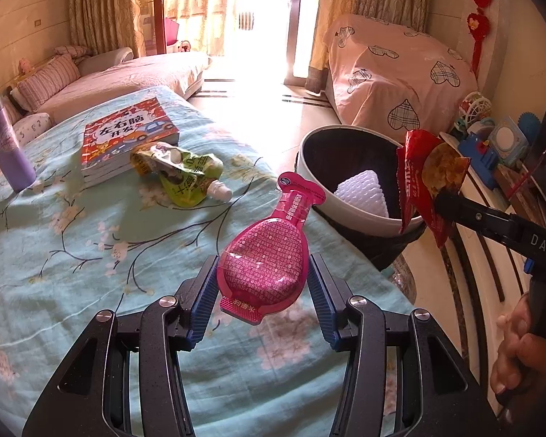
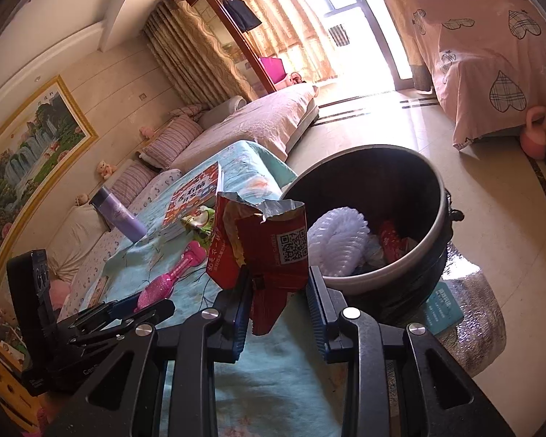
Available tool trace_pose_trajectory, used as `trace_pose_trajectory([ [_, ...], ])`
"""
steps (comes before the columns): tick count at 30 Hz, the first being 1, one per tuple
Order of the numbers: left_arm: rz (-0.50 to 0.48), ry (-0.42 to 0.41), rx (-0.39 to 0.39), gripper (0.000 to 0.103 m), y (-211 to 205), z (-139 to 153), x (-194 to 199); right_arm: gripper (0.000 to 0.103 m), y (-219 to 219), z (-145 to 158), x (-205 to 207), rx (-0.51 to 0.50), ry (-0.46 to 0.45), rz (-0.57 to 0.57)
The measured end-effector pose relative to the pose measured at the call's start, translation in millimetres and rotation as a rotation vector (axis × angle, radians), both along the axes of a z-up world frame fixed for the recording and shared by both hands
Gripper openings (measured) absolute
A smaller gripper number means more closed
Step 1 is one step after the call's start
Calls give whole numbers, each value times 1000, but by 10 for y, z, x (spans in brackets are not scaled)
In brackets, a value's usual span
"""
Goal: Collect trash
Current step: 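Carry the pink package and red chip bag over the bin with both tools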
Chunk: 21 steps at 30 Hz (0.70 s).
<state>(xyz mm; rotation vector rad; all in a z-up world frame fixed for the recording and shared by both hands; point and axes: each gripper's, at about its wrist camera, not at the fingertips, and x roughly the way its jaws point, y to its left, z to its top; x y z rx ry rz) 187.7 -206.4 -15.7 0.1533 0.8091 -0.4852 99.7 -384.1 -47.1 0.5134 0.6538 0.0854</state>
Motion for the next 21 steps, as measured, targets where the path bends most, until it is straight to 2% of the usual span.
trace_pose_trajectory([
  [21, -37, -29, 15, 48, -373, 135, 132, 30, -390, 34, 98, -29, -1, -48],
])
